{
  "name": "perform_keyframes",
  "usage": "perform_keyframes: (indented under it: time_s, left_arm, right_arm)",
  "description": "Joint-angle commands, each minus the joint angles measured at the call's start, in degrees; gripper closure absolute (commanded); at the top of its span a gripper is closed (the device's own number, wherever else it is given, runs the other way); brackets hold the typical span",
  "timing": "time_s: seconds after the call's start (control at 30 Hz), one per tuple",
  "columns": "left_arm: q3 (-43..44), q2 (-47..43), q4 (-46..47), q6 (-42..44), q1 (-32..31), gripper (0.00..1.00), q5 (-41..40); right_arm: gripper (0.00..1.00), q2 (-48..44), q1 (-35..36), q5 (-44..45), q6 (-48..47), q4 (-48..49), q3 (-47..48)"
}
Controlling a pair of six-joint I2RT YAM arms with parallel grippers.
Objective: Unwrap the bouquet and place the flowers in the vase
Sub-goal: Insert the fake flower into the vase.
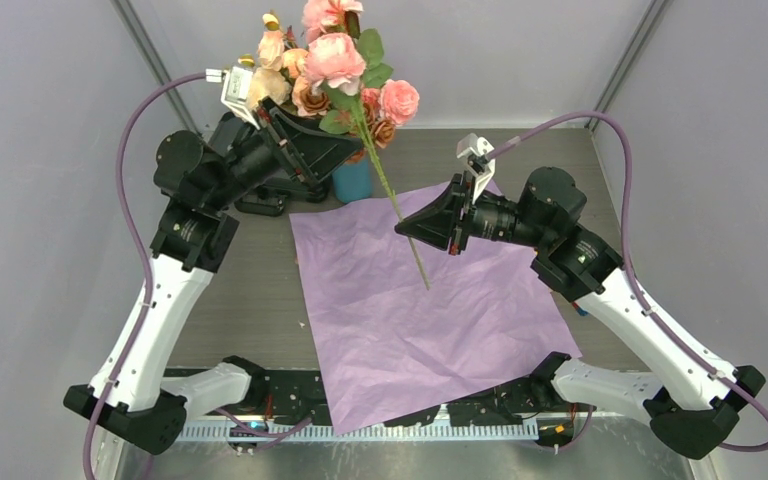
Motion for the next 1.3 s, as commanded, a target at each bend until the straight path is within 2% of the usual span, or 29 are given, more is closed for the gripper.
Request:
perform_keyframes:
  time_s: [0.0,0.2,0.37,0.6,0.77,0.93,0.97,1.0,1.13,1.2,1.27]
  left_arm:
    - [-0.9,-3.0,2.5,0.8,-0.2,0.17,3.6]
    - [-3.4,-5.3,1.6,1.8,-0.2,0.16,2.6]
    - [-1.5,-3.8,0.7,0.7,-0.2,0.16,0.6]
    - [-0.2,-1.2,4.5,-2.7,-0.1,0.18,0.3]
    - [-0.7,-1.8,6.7,-3.6,-0.1,0.32,-1.5]
    - [-2.3,-3.0,6.8,-3.5,0.0,0.64,-3.4]
    - [-2.5,-3.1,6.8,-3.5,0.1,0.69,-3.5]
    - [-2.7,-3.1,6.7,-3.5,0.2,0.74,-3.5]
    - [-3.0,-3.2,5.9,-2.9,0.4,0.92,-3.5]
    - [-3.2,-3.4,5.3,-2.1,0.4,1.0,-3.4]
    - [-3.5,-3.9,4.9,-0.9,0.4,1.0,-3.4]
  right_arm:
    - [1.0,-1.7,0.4,2.0,2.0,2.8,0.9]
    - [1.0,-1.6,0.4,1.8,3.2,3.6,0.9]
    - [1.0,-1.2,0.3,-1.2,3.3,3.8,0.8]
    - [1.0,0.1,0.4,-4.7,2.6,1.2,1.8]
    - [1.0,0.9,0.4,-5.4,0.7,-2.5,2.4]
    - [1.0,0.8,0.4,-3.3,-0.3,-3.5,2.0]
    - [1.0,-3.0,0.4,-3.0,-0.3,-3.5,1.9]
    - [1.0,-0.2,0.4,-2.3,-0.4,-3.6,1.8]
    - [1.0,0.4,0.3,-0.5,-0.3,-3.2,1.5]
    - [1.0,0.1,0.4,0.4,-0.2,-2.8,1.3]
    - [1.0,-0.4,0.3,1.3,0.0,-2.4,1.0]
